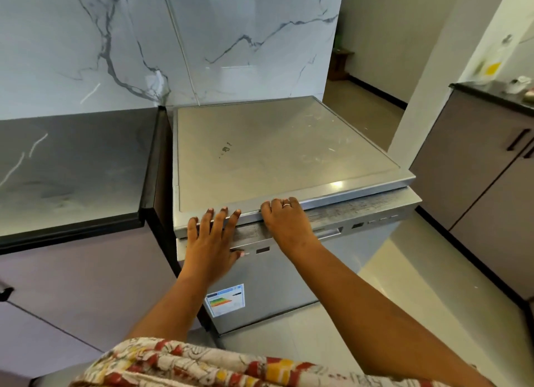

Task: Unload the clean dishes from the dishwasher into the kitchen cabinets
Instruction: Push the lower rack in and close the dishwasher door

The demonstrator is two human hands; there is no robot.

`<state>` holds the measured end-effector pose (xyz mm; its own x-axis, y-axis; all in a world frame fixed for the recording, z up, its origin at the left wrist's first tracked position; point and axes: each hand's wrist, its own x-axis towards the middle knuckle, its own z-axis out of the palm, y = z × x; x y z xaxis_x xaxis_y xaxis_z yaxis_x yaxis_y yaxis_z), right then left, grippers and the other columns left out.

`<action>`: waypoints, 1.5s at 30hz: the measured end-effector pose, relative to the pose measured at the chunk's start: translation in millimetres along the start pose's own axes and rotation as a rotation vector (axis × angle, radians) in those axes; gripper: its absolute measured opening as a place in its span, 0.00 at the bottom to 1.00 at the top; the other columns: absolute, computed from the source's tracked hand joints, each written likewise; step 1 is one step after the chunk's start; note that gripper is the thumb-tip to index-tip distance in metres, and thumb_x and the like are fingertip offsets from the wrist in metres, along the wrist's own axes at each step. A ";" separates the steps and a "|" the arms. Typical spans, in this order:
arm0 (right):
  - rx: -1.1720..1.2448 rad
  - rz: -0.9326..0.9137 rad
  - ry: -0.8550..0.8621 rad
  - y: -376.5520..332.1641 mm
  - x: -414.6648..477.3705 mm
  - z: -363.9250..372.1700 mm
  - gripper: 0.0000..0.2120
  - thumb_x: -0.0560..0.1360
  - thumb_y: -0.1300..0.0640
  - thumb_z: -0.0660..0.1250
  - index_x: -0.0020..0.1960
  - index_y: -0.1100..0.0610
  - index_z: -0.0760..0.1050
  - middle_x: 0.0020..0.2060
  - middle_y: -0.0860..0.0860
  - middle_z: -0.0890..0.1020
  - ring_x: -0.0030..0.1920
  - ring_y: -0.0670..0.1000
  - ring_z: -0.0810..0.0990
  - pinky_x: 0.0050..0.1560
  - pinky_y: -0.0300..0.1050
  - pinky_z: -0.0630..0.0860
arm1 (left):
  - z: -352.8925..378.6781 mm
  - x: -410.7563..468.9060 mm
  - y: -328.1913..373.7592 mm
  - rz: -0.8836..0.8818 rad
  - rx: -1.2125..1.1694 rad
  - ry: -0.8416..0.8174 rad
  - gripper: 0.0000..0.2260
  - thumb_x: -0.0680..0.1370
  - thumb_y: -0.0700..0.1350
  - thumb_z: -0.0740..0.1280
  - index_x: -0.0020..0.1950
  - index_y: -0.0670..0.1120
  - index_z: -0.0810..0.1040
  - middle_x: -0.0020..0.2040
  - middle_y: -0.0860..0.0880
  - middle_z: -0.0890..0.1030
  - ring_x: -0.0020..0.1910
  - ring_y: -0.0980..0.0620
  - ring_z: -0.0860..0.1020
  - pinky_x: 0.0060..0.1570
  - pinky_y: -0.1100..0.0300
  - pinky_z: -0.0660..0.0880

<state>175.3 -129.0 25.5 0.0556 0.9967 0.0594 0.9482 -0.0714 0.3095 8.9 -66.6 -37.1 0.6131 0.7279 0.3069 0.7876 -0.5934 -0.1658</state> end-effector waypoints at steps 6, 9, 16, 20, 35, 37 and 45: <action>-0.120 -0.091 0.019 -0.8 13.3 -0.8 0.16 0.78 0.63 0.61 0.65 0.65 0.64 0.58 0.63 0.76 0.57 0.60 0.79 0.62 0.54 0.71 | -13.9 10.7 11.0 -0.011 0.081 -0.091 0.38 0.72 0.58 0.69 0.76 0.49 0.56 0.68 0.44 0.67 0.66 0.41 0.68 0.66 0.44 0.64; -0.172 -0.108 0.050 0.1 14.8 3.4 0.16 0.78 0.63 0.61 0.64 0.65 0.64 0.57 0.62 0.77 0.55 0.60 0.80 0.60 0.53 0.72 | -14.1 19.7 10.6 0.027 0.137 -0.037 0.38 0.64 0.57 0.76 0.70 0.47 0.69 0.54 0.45 0.76 0.50 0.44 0.75 0.54 0.48 0.73; -0.263 -0.152 0.056 -4.5 25.1 7.9 0.16 0.78 0.62 0.62 0.63 0.66 0.65 0.54 0.61 0.79 0.54 0.58 0.80 0.59 0.54 0.76 | -25.6 39.6 9.5 0.117 0.170 -0.072 0.38 0.63 0.54 0.77 0.70 0.45 0.69 0.51 0.46 0.77 0.47 0.48 0.75 0.46 0.56 0.75; -0.294 -0.164 0.031 -5.7 27.3 7.9 0.19 0.77 0.60 0.65 0.64 0.66 0.66 0.52 0.59 0.80 0.52 0.56 0.81 0.56 0.53 0.78 | -27.9 45.5 9.5 0.139 0.152 -0.140 0.38 0.75 0.54 0.68 0.76 0.45 0.50 0.67 0.44 0.67 0.64 0.45 0.69 0.60 0.54 0.70; -0.371 -0.234 0.017 -4.5 32.8 1.5 0.20 0.78 0.60 0.62 0.65 0.68 0.62 0.54 0.62 0.79 0.52 0.59 0.81 0.55 0.56 0.78 | -28.0 56.1 5.7 0.055 -0.095 -0.396 0.38 0.80 0.47 0.61 0.75 0.53 0.33 0.77 0.45 0.37 0.76 0.38 0.39 0.74 0.44 0.45; -0.371 -0.231 0.015 -5.3 33.9 3.1 0.21 0.78 0.60 0.62 0.66 0.68 0.61 0.54 0.63 0.78 0.53 0.60 0.81 0.56 0.57 0.77 | -28.4 54.9 6.6 0.048 -0.093 -0.388 0.38 0.80 0.47 0.60 0.75 0.53 0.32 0.77 0.45 0.37 0.76 0.39 0.39 0.74 0.44 0.45; -0.351 -0.232 0.037 -5.2 34.8 11.3 0.18 0.76 0.58 0.66 0.63 0.64 0.68 0.48 0.59 0.82 0.47 0.56 0.83 0.51 0.53 0.80 | -21.7 48.6 7.8 0.052 -0.088 -0.278 0.40 0.80 0.46 0.61 0.70 0.53 0.26 0.78 0.44 0.41 0.77 0.39 0.43 0.74 0.45 0.48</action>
<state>175.8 -93.5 15.2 -0.1639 0.9863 -0.0183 0.7698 0.1395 0.6228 43.5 -43.3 -3.1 0.6555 0.7546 0.0291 0.7536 -0.6512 -0.0894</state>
